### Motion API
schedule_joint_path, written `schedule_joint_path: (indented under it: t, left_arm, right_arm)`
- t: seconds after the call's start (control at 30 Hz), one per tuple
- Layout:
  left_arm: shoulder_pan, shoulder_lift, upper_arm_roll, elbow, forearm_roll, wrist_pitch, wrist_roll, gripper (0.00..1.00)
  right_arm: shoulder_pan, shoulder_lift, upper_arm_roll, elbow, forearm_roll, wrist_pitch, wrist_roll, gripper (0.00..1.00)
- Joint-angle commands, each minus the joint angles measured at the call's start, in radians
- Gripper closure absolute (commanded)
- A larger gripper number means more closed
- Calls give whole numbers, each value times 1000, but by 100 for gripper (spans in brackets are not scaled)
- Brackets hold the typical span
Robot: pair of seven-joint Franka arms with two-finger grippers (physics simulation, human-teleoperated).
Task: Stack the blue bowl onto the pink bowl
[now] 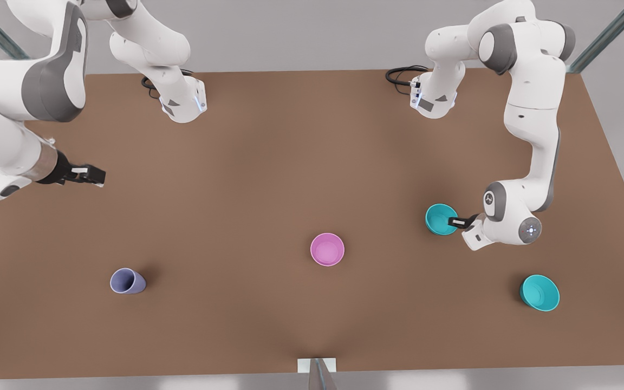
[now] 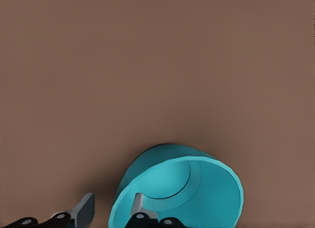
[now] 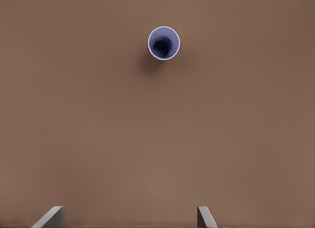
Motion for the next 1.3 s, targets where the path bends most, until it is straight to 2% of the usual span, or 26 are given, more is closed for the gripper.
schedule_joint_path:
  t: [0.0,0.2,0.3,0.37,0.4,0.47,0.57,0.63,0.93,1.27]
  left_arm:
    - [-1,-1,0,0,1,12,103,79]
    - [-10,-64,0,3,1,-18,77,79]
    - [-105,-176,0,7,1,-95,-100,79]
    - [-250,-196,0,55,4,-97,-376,79]
    - [-324,-146,-2,134,4,-97,-513,79]
    - [-450,37,-3,432,7,-242,-774,79]
    - [-559,195,-6,654,-39,-249,-912,79]
    - [-580,261,-6,739,-39,-241,-923,79]
    - [-586,385,-5,860,-38,-213,-929,79]
    - [-586,404,-5,880,-39,-207,-927,79]
  right_arm:
    - [0,7,0,3,1,0,-209,0]
    - [-2,15,-2,6,3,0,-211,0]
    - [-2,17,-2,4,3,0,-212,0]
    - [-2,21,0,6,4,0,-214,0]
    - [-2,23,0,7,3,0,-214,0]
    - [-6,24,-2,16,1,0,-221,0]
    - [-6,43,-2,36,1,0,-224,0]
    - [-8,43,-2,36,1,0,-224,0]
    - [-8,43,-2,38,0,0,-231,0]
    - [-8,44,-2,38,1,0,-229,0]
